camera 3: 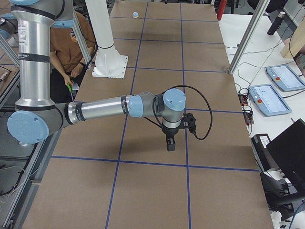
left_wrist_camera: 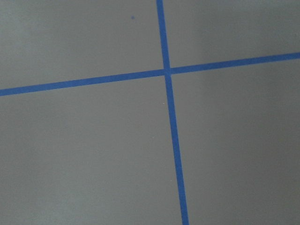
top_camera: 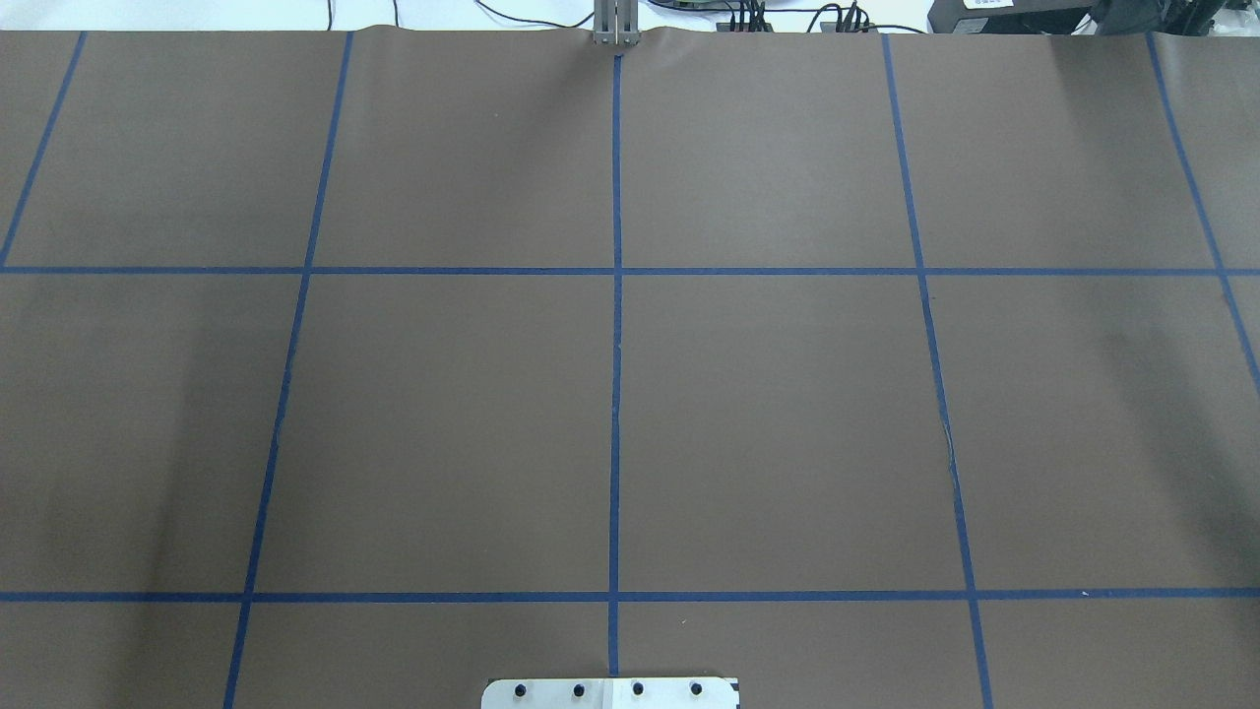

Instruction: Place and press bell with both arms

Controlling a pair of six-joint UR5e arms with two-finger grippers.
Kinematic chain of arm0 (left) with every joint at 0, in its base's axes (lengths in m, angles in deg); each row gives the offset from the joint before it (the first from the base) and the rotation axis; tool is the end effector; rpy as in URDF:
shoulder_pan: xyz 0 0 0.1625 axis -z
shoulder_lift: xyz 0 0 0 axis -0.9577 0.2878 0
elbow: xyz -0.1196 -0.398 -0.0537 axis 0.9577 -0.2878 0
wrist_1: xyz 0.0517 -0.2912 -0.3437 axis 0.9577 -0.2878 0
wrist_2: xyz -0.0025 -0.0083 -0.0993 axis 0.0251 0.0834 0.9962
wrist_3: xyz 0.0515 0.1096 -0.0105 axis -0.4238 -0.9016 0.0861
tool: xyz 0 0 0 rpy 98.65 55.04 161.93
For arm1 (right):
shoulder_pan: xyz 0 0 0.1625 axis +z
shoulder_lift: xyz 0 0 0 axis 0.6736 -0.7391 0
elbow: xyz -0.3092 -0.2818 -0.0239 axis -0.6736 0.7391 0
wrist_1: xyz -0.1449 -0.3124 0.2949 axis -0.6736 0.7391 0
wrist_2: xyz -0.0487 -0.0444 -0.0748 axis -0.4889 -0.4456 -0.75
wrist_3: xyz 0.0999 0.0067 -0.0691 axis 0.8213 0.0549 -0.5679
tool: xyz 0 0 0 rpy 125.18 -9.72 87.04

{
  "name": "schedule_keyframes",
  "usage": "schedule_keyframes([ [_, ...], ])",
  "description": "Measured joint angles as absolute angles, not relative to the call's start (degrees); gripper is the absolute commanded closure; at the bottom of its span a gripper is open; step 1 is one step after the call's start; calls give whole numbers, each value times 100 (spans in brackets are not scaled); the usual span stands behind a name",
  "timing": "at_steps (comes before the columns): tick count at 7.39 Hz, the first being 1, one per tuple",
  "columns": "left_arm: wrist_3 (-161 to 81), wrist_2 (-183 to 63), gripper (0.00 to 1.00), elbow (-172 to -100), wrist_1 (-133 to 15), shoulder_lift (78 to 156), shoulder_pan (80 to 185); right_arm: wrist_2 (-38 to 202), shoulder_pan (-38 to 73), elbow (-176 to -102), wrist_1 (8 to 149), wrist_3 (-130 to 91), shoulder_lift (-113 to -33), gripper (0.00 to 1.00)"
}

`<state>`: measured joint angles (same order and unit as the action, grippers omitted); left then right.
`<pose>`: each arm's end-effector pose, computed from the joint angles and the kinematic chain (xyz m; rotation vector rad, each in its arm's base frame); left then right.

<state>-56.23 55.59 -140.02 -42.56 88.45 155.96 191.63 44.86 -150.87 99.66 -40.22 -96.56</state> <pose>0.0167 -0.4770 0.6784 0.0582 0.8278 0.1901 0.0265 -0.5072 0.5789 0.0620 -0.7409 -0.1350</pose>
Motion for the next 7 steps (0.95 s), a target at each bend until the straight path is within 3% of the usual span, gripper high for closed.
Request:
schedule_keyframes([
  [4, -4945, 5735, 0, -14534, -4273, 7725, 14587, 19582, 4484, -15059, 9974, -4047, -9722, 0],
  [7, -4897, 5825, 0, -14564, -3943, 7321, 13752, 19642, 4468, -15047, 9980, -4034, -9730, 0],
])
